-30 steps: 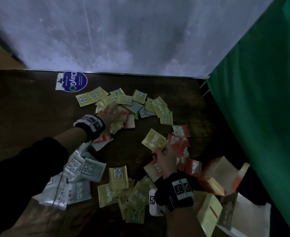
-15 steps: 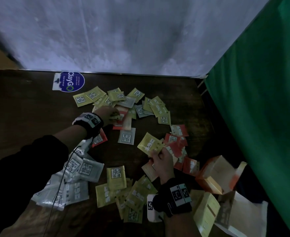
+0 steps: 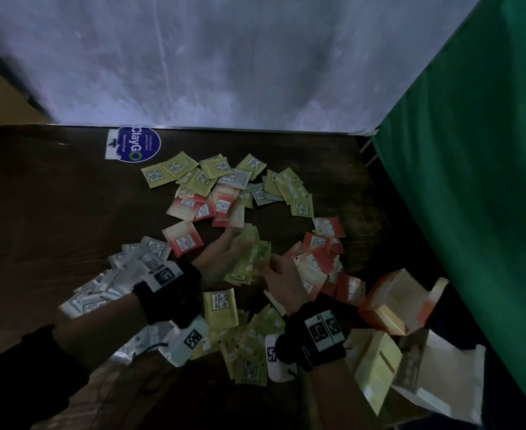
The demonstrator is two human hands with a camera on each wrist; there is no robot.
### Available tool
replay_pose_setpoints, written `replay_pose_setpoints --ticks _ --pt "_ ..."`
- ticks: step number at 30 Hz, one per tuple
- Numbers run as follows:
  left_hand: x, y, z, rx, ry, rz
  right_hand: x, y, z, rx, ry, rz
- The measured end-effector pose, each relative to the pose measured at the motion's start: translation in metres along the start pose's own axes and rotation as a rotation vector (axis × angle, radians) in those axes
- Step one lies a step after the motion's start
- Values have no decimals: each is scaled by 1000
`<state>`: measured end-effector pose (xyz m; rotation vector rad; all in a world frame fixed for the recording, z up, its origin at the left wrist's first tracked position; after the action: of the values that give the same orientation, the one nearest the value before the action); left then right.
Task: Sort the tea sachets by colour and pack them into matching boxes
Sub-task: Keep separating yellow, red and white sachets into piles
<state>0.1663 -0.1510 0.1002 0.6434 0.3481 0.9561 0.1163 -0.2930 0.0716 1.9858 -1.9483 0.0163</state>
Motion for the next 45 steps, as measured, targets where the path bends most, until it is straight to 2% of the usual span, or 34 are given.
replay_pose_setpoints --ticks 2,4,7,8,10,13,15,16,19,23,29,32,34,36,38,40,45 --pt "-1 5 -10 -11 -76 8 1 6 0 57 77 -16" --pt "2 7 -25 21 -154 51 -1 15 7 31 79 -8" --pt "-6 11 -57 135 -142 -25 -8 32 25 -187 -132 63" --pt "-10 18 -64 159 -208 -43 -12 38 28 -238 -182 64" --pt "-5 29 -77 117 -539 26 -18 50 34 -222 -163 34" --pt "29 32 -93 -6 -1285 178 -20 60 45 -124 116 46" --pt "56 31 -111 104 -1613 125 -21 67 49 -102 339 52" --pt "65 34 -116 165 -1682 84 -23 72 51 -81 458 32" --pt "79 38 -129 179 -1716 54 -31 91 54 -68 721 -94" --pt "92 34 -125 161 -1795 64 -45 110 55 -135 786 -89" --pt "102 32 -118 176 -1724 95 -72 126 50 -195 730 -78" --pt "91 33 -109 181 -1679 161 -80 127 46 -176 657 -89" --pt "71 39 -100 70 -1679 205 -69 126 45 -173 582 5" --pt "44 48 -96 -84 -1663 150 -53 125 52 -219 558 42" --pt "20 51 -99 -131 -1588 26 -44 127 61 -278 607 -32" --pt "4 46 -105 -69 -1531 -43 -44 131 65 -229 689 -100" --pt "-20 32 -123 48 -1545 -93 -48 149 73 -116 681 -52"
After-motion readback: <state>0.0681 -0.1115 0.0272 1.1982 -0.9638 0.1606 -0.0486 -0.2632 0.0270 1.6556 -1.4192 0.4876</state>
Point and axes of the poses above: each hand's wrist, its own y-axis away from the middle knuckle, its own x-axis out of the back of the hand, z = x × y, the point moved 3 cm from there along -y, towards the middle knuckle, and after that the axes turned 14 degrees about x, right-handed, at the moved point
